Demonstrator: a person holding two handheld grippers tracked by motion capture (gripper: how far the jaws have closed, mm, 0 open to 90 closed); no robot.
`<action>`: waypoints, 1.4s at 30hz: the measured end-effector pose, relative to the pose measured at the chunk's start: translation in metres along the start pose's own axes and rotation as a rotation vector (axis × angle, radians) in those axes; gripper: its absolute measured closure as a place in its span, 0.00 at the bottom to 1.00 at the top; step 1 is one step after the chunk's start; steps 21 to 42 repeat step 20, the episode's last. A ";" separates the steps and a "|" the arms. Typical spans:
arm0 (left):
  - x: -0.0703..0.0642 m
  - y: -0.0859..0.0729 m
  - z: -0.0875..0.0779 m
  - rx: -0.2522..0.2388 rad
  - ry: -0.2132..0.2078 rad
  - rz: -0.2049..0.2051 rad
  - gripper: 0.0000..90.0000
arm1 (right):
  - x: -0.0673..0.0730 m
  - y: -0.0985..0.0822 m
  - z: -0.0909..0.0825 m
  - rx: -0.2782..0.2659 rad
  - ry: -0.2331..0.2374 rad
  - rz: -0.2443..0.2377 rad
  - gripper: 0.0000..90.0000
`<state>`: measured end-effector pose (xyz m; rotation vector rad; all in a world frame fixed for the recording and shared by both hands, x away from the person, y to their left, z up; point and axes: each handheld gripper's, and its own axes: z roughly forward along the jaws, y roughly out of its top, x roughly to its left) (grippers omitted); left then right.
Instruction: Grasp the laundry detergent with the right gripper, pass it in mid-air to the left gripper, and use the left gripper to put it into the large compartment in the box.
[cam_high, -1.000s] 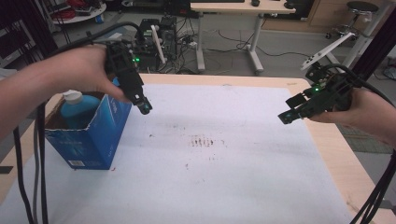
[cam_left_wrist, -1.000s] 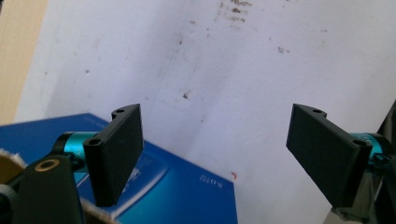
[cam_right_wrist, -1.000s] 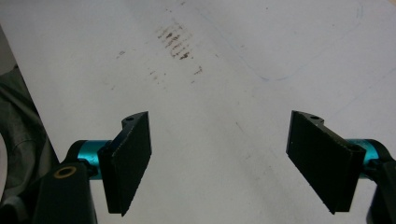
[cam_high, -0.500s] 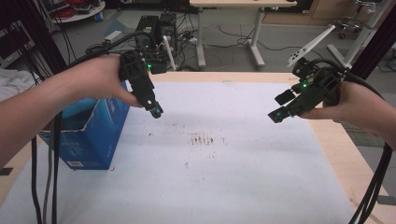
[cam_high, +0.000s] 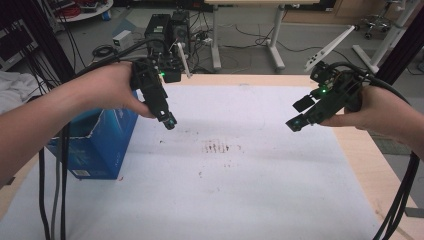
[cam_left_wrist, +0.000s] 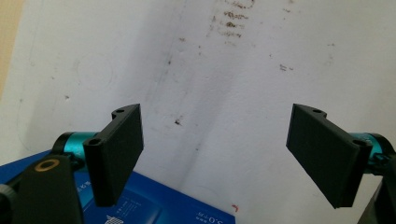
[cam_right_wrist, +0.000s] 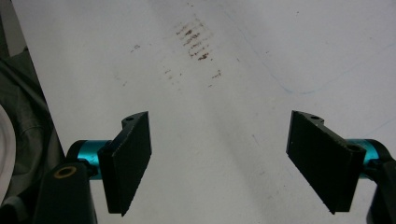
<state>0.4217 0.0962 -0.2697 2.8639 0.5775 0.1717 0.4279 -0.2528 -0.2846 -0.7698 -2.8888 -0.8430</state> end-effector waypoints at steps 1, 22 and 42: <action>0.000 0.000 0.000 -0.001 0.000 -0.002 0.21 | 0.000 0.000 0.000 0.000 0.000 -0.001 0.24; -0.001 -0.004 0.000 0.006 0.003 -0.010 0.21 | 0.001 -0.003 0.001 -0.005 0.004 0.001 0.24; -0.001 -0.004 0.000 0.006 0.003 -0.010 0.21 | 0.001 -0.003 0.001 -0.005 0.004 0.001 0.24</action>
